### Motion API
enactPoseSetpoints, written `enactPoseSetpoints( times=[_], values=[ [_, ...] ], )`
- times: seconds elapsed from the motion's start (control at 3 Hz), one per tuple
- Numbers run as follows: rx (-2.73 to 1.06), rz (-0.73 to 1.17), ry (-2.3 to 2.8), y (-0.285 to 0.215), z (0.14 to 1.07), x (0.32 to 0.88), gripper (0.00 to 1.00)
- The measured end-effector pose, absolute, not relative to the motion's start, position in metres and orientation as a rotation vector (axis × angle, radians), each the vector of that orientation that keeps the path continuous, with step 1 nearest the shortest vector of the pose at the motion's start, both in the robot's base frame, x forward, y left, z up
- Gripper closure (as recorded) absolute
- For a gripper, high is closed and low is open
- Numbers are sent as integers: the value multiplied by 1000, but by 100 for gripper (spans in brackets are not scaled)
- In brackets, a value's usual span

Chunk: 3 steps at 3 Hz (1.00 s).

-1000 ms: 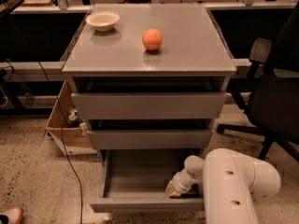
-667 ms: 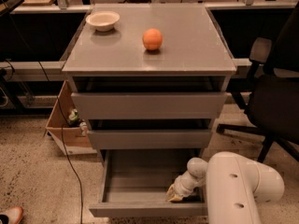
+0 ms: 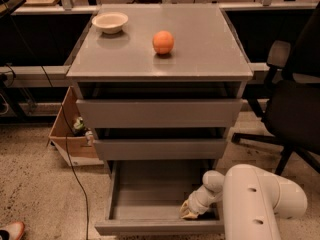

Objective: Open bottom drawer

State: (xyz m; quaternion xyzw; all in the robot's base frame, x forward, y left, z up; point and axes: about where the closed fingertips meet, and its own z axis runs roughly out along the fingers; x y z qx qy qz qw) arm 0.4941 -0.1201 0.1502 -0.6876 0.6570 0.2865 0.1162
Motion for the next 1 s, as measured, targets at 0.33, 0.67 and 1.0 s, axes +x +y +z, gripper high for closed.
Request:
enactPoseSetpoints(
  times=[0.33, 0.67, 1.0],
  values=[
    [-2014, 839, 1924, -120, 150, 494, 4],
    [-2014, 839, 1924, -120, 150, 494, 0],
    [-2014, 839, 1923, -120, 150, 494, 0]
  ],
)
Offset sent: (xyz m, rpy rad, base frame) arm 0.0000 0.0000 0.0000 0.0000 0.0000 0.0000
